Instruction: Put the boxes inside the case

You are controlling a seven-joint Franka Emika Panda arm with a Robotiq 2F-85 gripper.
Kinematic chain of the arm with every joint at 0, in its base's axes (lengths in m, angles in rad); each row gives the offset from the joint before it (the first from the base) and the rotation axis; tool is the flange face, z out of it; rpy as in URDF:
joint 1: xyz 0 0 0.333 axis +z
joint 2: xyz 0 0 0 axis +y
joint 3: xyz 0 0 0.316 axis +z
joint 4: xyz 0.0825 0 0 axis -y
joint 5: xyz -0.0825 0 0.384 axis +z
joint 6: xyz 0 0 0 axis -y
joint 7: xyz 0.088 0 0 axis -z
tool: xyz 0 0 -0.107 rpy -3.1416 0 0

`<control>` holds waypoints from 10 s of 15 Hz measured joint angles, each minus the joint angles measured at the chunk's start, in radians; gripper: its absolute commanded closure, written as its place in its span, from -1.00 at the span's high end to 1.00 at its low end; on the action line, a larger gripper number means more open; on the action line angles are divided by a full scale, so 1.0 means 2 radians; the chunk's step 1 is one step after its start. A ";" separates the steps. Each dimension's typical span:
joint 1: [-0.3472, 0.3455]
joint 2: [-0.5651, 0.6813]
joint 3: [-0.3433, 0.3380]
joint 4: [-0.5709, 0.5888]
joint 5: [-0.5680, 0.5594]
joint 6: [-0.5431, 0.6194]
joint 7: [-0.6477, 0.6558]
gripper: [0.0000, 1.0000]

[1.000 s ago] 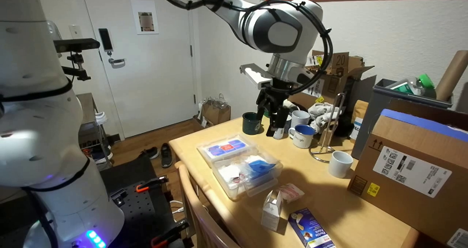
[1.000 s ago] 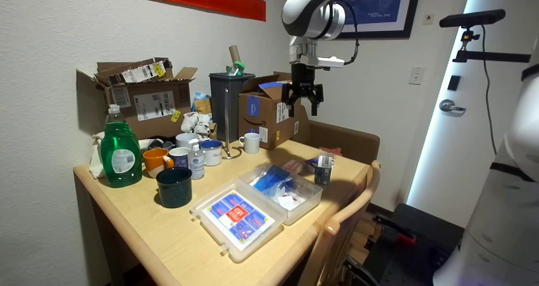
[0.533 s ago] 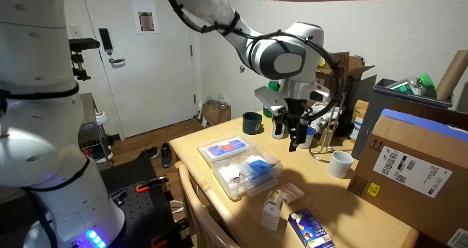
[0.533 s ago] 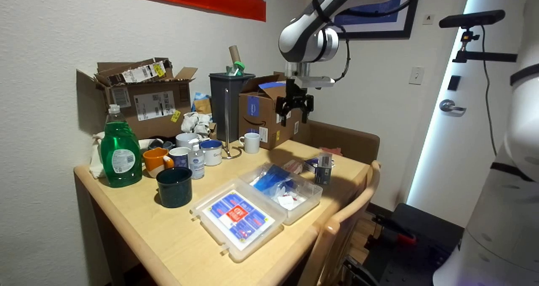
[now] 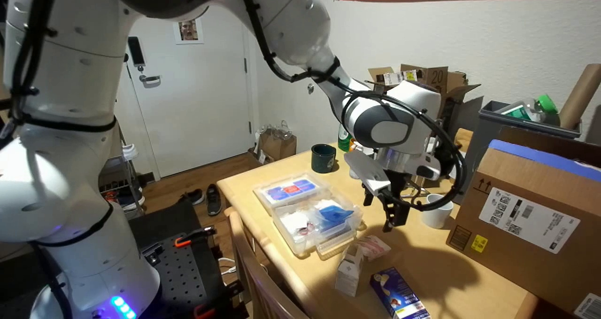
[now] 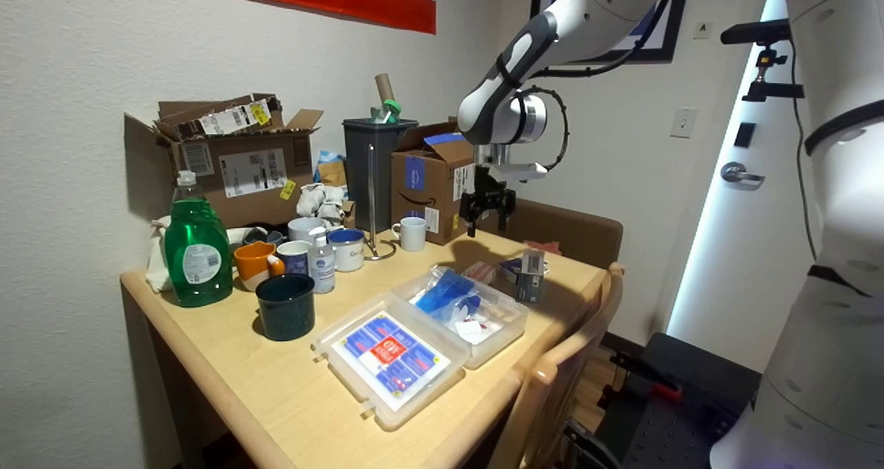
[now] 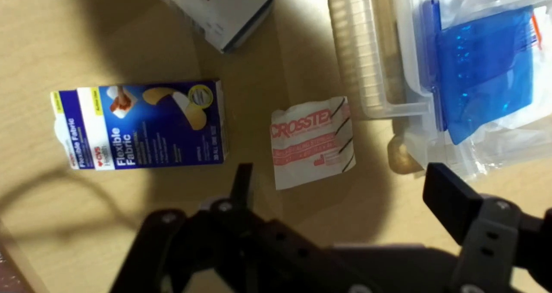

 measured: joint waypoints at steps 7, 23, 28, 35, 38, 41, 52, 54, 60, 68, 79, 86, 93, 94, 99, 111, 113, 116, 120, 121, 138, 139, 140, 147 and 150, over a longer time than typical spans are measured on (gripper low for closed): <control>-0.022 0.098 0.021 0.087 0.010 -0.017 -0.019 1.00; -0.049 0.181 0.041 0.160 0.021 -0.068 -0.019 -0.46; -0.050 0.182 0.041 0.169 0.021 -0.070 -0.020 -0.99; -0.041 0.127 0.038 0.168 0.012 -0.072 -0.019 -0.91; -0.026 0.080 0.031 0.150 0.000 -0.080 -0.016 -0.90; -0.011 0.031 0.031 0.124 -0.003 -0.091 -0.016 -0.90; 0.026 -0.016 0.038 0.069 0.046 -0.125 0.034 -0.89; 0.031 -0.016 0.040 0.062 0.061 -0.120 0.034 -0.91; 0.028 -0.026 0.037 0.044 0.077 -0.067 0.033 -0.83; 0.030 -0.017 0.043 0.041 0.077 -0.067 0.033 -0.95; 0.047 0.034 0.063 0.034 0.093 -0.069 0.034 -0.95; 0.046 0.074 0.067 0.033 0.113 -0.030 0.031 -0.96; 0.045 0.089 0.079 0.034 0.113 -0.021 0.029 0.05; 0.046 0.087 0.079 0.034 0.112 -0.021 0.029 0.21; 0.050 0.070 0.079 0.033 0.099 -0.021 0.029 0.96; 0.052 0.016 0.059 0.020 0.032 -0.038 0.032 1.00; 0.051 0.001 0.049 0.020 0.009 -0.063 0.030 1.00; 0.051 -0.024 0.039 0.020 -0.022 -0.110 0.029 1.00; 0.050 -0.039 0.028 0.020 -0.032 -0.139 0.030 1.00; 0.048 -0.039 0.025 0.020 -0.032 -0.139 0.030 1.00; -0.013 0.030 0.008 0.080 0.051 -0.140 0.034 1.00; -0.012 0.030 0.008 0.080 0.048 -0.140 0.034 1.00; -0.013 0.031 0.006 0.080 0.048 -0.140 0.035 1.00; -0.035 0.036 -0.015 0.088 0.048 -0.140 0.035 1.00; -0.046 0.049 -0.025 0.099 0.051 -0.131 0.055 1.00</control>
